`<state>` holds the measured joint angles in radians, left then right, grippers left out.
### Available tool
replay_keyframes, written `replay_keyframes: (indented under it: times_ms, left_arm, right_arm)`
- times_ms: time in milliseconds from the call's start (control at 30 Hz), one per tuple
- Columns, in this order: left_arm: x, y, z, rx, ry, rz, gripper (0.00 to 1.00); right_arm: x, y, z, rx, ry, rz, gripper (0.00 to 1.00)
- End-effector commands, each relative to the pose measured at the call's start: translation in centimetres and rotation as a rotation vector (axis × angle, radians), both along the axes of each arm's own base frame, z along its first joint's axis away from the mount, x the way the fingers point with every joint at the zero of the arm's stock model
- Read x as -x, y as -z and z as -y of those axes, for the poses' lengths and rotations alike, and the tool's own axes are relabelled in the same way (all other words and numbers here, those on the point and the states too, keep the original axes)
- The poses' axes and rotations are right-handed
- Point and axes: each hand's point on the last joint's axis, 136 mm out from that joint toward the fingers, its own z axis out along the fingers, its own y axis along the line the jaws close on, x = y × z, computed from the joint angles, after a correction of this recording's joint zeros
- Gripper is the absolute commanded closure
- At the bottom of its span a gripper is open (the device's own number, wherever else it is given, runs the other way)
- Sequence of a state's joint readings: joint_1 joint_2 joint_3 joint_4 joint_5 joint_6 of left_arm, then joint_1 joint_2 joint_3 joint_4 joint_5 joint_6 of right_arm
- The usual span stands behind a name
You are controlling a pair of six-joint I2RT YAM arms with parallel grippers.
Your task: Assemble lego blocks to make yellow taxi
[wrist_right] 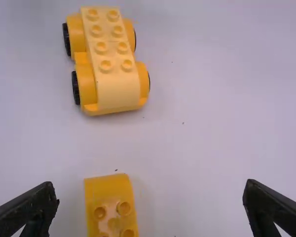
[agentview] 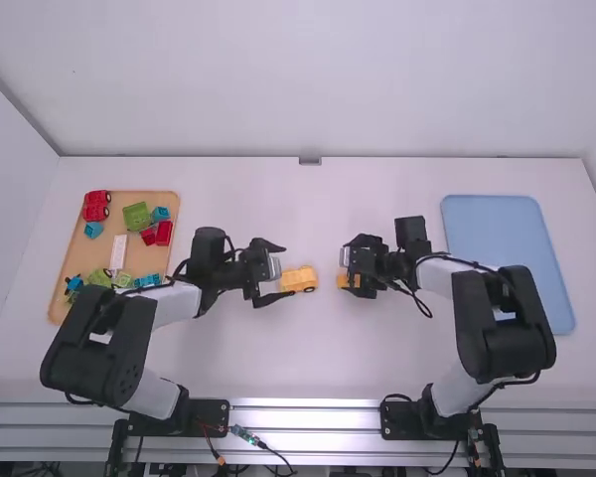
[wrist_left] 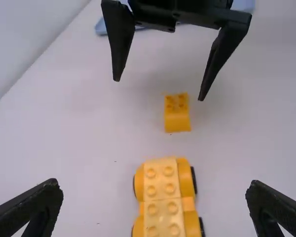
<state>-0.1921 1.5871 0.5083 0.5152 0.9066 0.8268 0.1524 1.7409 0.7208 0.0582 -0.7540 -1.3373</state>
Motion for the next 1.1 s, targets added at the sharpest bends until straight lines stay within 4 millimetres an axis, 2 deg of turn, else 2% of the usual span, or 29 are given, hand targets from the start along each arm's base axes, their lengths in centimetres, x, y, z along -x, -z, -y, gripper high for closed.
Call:
replay_keyframes:
  times_ms: [0,133,267,367,633,700,800,933,1067]
  left_arm:
    - [0.6,1.6,0.2,0.014,-0.031,-0.119,0.01]
    - [-0.1,2.4,0.4,0.025,-0.042,-0.189,0.01]
    - [-1.2,3.4,1.2,0.053,0.004,-0.255,0.01]
    - [-1.3,4.0,1.6,0.049,0.025,-0.268,0.01]
    - [-0.6,5.0,1.4,0.042,0.026,-0.224,0.01]
    - [-0.3,5.6,1.0,0.028,0.004,-0.197,0.01]
    - [0.1,5.8,0.8,0.032,-0.014,-0.187,0.01]
    - [0.3,5.9,0.7,0.033,-0.02,-0.179,0.01]
    - [0.3,6.0,0.7,0.031,-0.019,-0.193,0.01]
  right_arm:
    - [1.2,0.7,-0.1,-0.018,-0.014,-0.026,0.01]
    - [1.4,0.9,0.0,-0.013,-0.012,-0.033,0.01]
    - [0.5,0.7,0.7,0.002,0.019,-0.027,0.01]
    - [0.7,0.7,0.9,0.008,0.0,-0.025,0.01]
    - [0.4,1.4,1.1,-0.01,0.01,-0.058,0.01]
    - [-0.2,2.1,0.8,-0.01,0.01,-0.095,0.01]
    - [-0.1,2.8,0.6,0.011,-0.035,-0.143,0.01]
    - [0.4,2.4,0.8,0.015,-0.088,-0.159,0.01]
    - [-0.2,2.3,0.7,0.002,-0.063,-0.153,0.01]
